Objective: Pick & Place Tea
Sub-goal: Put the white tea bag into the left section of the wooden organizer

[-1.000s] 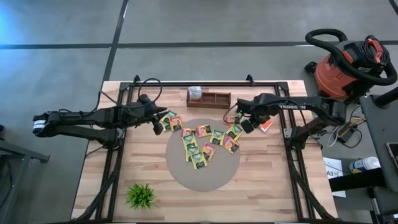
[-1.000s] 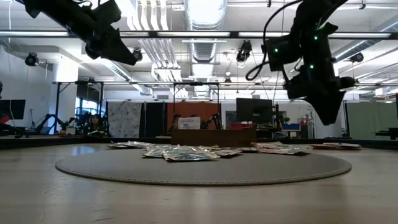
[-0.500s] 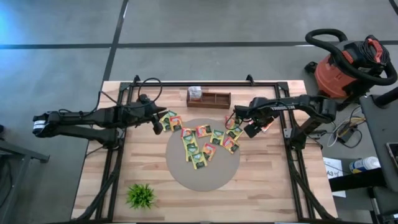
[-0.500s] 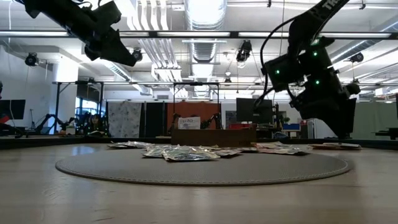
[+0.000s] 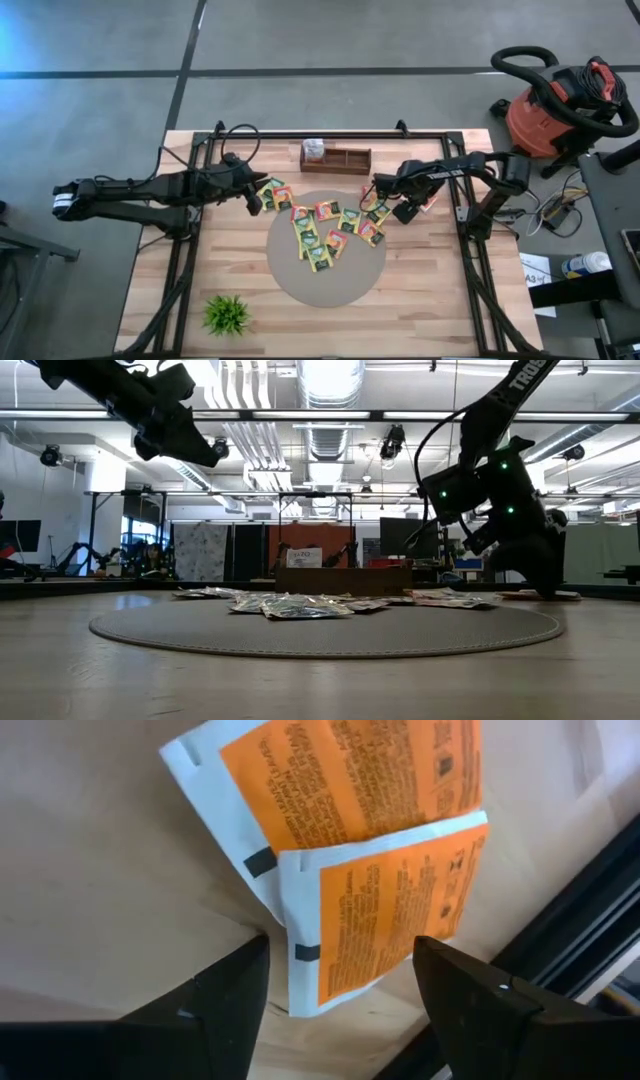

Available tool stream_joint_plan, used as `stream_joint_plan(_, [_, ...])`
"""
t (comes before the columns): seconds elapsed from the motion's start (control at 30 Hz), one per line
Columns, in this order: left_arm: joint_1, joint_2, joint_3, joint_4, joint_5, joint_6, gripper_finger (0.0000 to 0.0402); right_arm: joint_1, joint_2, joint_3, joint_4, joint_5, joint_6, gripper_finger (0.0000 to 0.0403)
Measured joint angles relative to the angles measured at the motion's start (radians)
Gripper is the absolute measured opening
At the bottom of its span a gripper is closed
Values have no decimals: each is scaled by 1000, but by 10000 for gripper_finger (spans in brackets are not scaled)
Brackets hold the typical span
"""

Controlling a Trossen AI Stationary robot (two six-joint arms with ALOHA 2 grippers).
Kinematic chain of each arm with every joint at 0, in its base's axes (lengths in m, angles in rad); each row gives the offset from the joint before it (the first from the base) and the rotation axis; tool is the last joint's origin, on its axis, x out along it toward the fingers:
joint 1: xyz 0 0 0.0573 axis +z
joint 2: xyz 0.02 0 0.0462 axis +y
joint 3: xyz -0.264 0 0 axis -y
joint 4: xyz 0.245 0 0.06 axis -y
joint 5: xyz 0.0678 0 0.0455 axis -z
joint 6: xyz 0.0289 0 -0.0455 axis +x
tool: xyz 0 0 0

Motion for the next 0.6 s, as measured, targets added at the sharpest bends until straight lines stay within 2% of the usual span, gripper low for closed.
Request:
stream_joint_plan(0.13, [0,0,0,0,1,-23,78,0,14,-2,8,22,-51,240])
stream_joint_plan(0.27, [0,0,0,0,4,-36,78,-13,14,-3,19,27,-88,217])
stream_joint_plan(0.6, [0,0,0,0,4,-56,78,-57,17,-11,39,31,-133,110])
